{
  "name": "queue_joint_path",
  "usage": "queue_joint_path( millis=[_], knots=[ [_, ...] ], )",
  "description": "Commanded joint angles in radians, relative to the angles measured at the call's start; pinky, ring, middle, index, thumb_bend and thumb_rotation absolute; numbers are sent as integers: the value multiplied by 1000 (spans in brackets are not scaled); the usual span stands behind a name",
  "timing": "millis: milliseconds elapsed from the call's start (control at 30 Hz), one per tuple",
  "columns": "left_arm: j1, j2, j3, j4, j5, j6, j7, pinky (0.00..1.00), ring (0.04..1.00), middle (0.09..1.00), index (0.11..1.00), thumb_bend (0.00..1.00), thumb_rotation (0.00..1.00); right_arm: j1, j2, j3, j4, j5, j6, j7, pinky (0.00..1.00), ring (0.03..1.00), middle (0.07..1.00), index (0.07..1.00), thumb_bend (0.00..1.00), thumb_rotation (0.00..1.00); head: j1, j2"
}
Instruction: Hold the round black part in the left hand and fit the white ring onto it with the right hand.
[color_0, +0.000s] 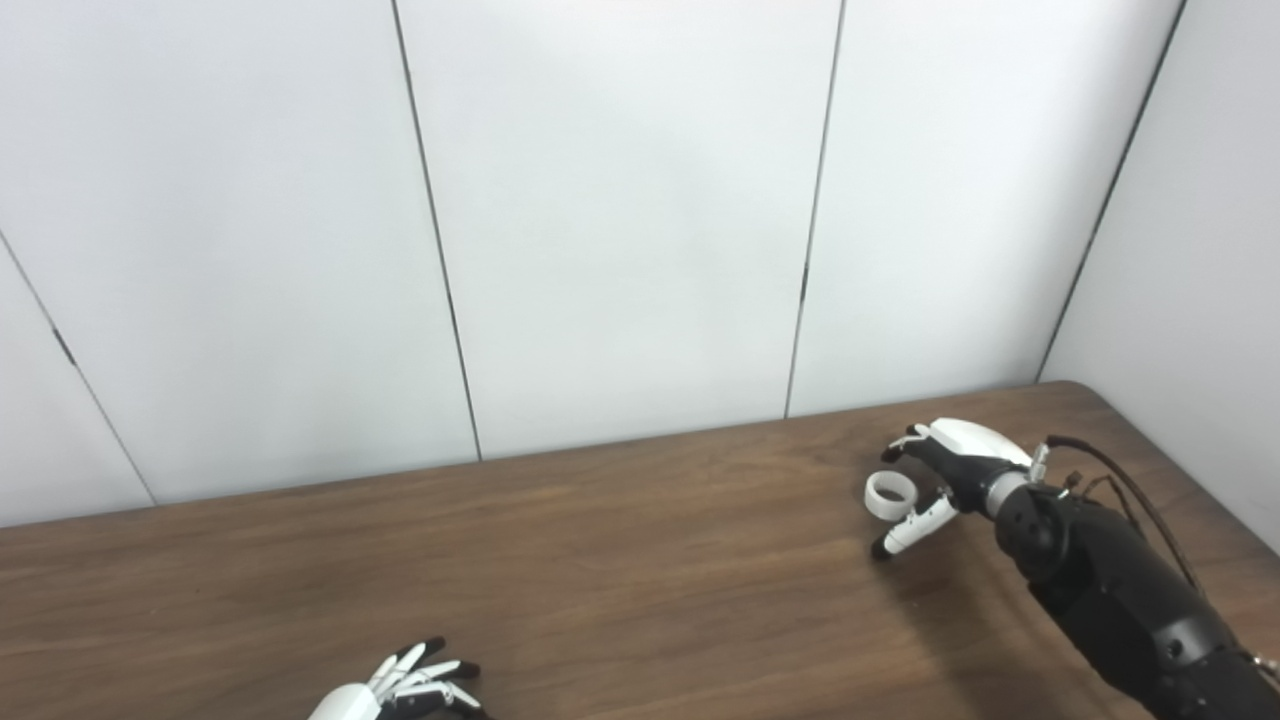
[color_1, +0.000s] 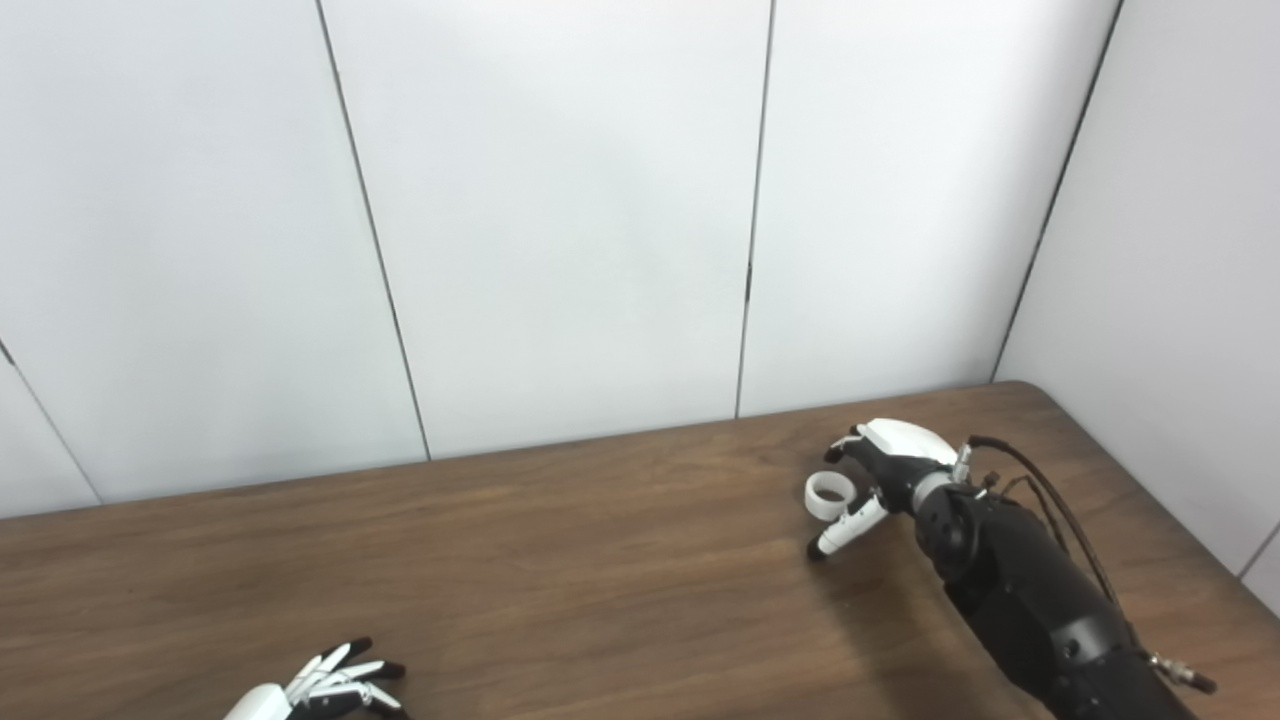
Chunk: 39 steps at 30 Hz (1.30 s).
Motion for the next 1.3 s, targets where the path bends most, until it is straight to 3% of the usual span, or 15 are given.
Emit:
queue_joint_path(
  millis=[0,333,900,1067,1267],
  knots=[
    [18,24,-11,-1,8,-15,-54,1000,983,851,480,518,42,-49,-32,-2,-13,-21,-9,-15,1000,1000,1000,842,952,304,-1,1],
    [27,24,12,-7,-2,-26,-72,1000,984,851,480,518,42,-42,-45,7,8,-25,39,9,1000,1000,1000,829,908,242,-4,11],
    [42,20,41,-42,-6,-19,-112,1000,981,852,480,519,42,-39,-56,16,53,-5,16,15,1000,1000,1000,761,836,256,-1,37],
    [41,18,45,-46,-10,-16,-120,1000,983,853,481,518,42,-35,-56,12,51,2,15,19,1000,1000,1000,645,849,230,-1,43],
    [38,15,47,-41,-3,-23,-114,1000,974,844,480,519,42,-18,-56,3,43,17,-6,0,994,1000,999,670,853,199,1,43]
  ],
)
